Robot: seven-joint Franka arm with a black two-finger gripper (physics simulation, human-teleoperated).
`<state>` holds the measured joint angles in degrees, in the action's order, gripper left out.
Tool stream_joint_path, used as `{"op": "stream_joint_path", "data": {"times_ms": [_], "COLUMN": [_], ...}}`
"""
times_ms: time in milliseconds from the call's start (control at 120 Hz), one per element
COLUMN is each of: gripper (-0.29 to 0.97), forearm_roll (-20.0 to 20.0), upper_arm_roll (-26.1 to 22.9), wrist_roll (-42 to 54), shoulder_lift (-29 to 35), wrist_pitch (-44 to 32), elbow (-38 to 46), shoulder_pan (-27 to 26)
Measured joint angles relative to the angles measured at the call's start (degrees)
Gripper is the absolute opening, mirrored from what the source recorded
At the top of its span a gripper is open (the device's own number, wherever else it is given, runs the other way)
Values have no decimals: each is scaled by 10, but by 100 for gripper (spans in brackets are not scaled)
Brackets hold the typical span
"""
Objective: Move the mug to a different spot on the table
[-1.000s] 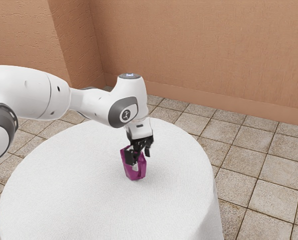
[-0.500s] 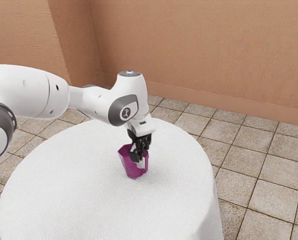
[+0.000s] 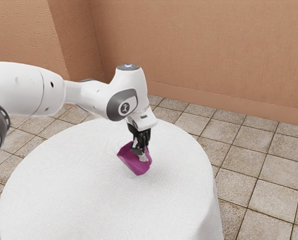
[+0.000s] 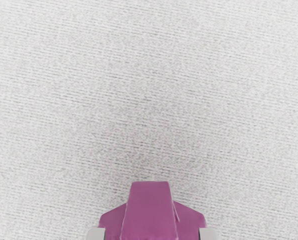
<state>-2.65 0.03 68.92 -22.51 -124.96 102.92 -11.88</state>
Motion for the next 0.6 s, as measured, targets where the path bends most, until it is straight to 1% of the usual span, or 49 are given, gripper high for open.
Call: {"op": "stream_joint_path", "data": {"times_ms": [92, 192, 292, 358, 475, 600], "gripper": [5, 7, 2, 2, 0, -2], "forearm_roll": [3, 7, 15, 26, 35, 40], "upper_arm_roll": [0, 1, 4, 8, 30, 54], "wrist_roll": [-6, -11, -18, -24, -36, -48], "shoulder_lift": [5, 11, 31, 46, 74, 85], "wrist_pitch": [0, 0, 7, 18, 38, 53], "elbow": [0, 0, 2, 4, 24, 55], "shoulder_pan": [-2, -2, -2, -2, -2, -1]}}
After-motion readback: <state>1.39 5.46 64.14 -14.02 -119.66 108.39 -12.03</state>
